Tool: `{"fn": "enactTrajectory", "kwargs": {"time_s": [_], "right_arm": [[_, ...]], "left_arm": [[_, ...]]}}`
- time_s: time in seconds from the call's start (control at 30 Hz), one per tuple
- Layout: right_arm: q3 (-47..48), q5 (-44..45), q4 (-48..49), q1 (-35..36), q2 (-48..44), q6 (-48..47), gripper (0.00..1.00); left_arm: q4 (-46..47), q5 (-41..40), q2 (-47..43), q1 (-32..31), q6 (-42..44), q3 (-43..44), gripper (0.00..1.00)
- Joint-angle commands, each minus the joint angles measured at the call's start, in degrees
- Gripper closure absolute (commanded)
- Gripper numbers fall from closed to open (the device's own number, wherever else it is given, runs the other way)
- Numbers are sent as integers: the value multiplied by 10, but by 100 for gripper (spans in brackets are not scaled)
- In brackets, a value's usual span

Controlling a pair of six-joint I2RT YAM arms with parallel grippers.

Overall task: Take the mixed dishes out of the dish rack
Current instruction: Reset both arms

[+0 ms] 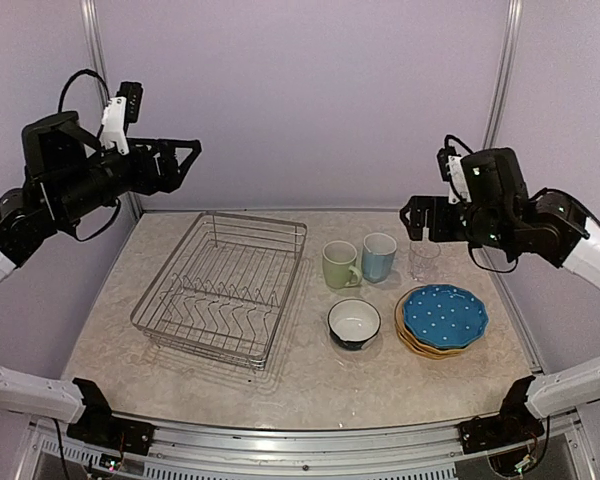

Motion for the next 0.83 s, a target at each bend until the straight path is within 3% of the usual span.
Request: {"fn": "enactTrajectory", "kwargs": {"time_s": [0.0,0.13,0.27,0.8], "right_arm": [[-25,23,82,-3,-100,-61,0],[-70,-9,174,-3,-186,-112,0],[-82,-8,206,-3,-232,-143,0],[-80,2,216,-3,-249,-162,0]], "left_arm": [[-65,39,-51,-3,-28,48,1],[-88,39,-96,-3,-37,65,1],[-84,18,-143,-3,-36,62,1],[-97,-18,-217,-3,-40,60,1]]}}
